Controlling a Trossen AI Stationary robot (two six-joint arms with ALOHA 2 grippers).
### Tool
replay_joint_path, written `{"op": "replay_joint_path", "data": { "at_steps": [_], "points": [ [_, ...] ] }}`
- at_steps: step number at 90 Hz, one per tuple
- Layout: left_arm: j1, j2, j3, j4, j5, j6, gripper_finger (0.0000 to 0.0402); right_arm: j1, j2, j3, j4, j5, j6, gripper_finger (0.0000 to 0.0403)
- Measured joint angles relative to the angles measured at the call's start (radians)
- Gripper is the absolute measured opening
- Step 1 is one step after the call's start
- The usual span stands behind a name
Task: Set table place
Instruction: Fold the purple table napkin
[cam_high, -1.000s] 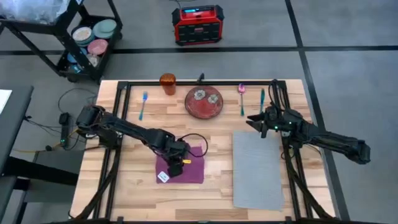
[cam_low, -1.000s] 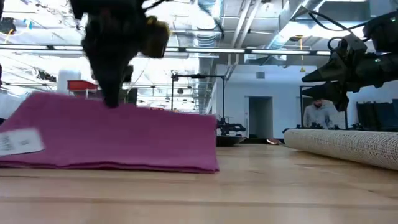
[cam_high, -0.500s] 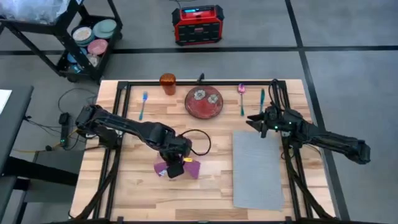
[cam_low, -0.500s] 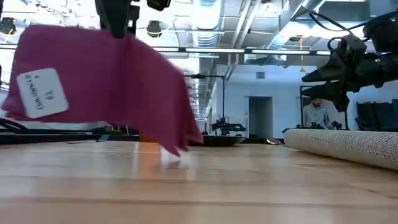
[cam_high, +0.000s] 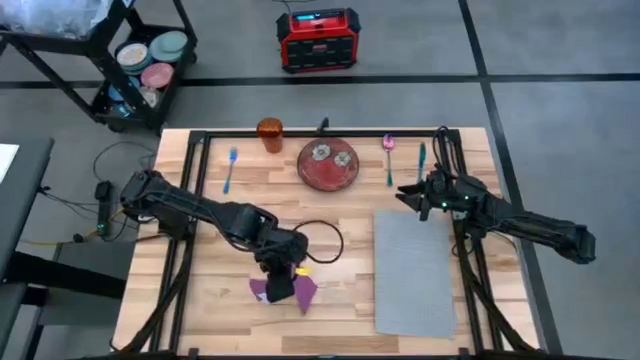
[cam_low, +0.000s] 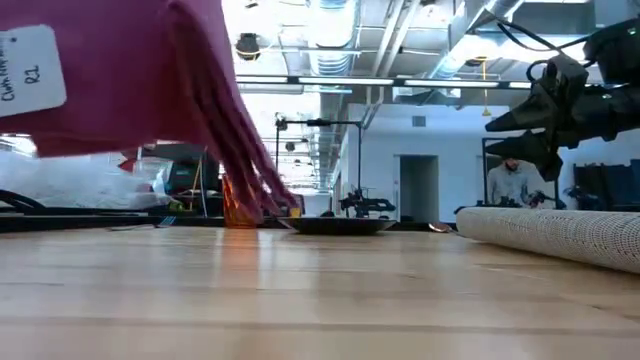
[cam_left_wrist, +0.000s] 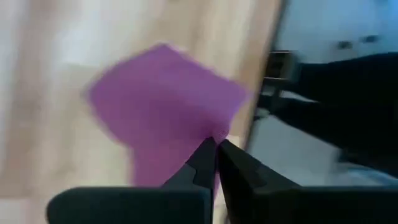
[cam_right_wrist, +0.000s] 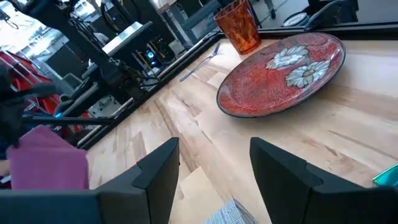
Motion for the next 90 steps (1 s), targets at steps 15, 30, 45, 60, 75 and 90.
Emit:
{"op": "replay_joint_path", "data": {
  "at_steps": [15, 30, 45, 60, 75, 90],
  "points": [
    [-0.012, 0.006, 0.000, 0.023, 0.054, 0.029, 0.0000, 0.000, 0.000, 0.000, 0.000, 0.000, -0.004, 0.0185],
    [-0.003, 0.047, 0.000, 0.030, 0.006, 0.142, 0.0000, 0.000, 0.000, 0.000, 0.000, 0.000, -0.005, 0.0185],
    [0.050, 0.101, -0.059, 0.169, 0.180, 0.244, 0.0000, 0.000, 0.000, 0.000, 0.000, 0.000, -0.016, 0.0185],
    [0.111, 0.109, -0.186, 0.362, 0.301, 0.306, 0.0000, 0.000, 0.000, 0.000, 0.000, 0.000, -0.016, 0.0185],
    [0.180, 0.109, -0.261, 0.342, 0.313, 0.334, 0.0000, 0.000, 0.000, 0.000, 0.000, 0.000, -0.018, 0.0185],
    [0.236, 0.108, -0.367, 0.304, 0.187, 0.313, 0.0000, 0.000, 0.000, 0.000, 0.000, 0.000, -0.017, 0.0185]
  ]
}}
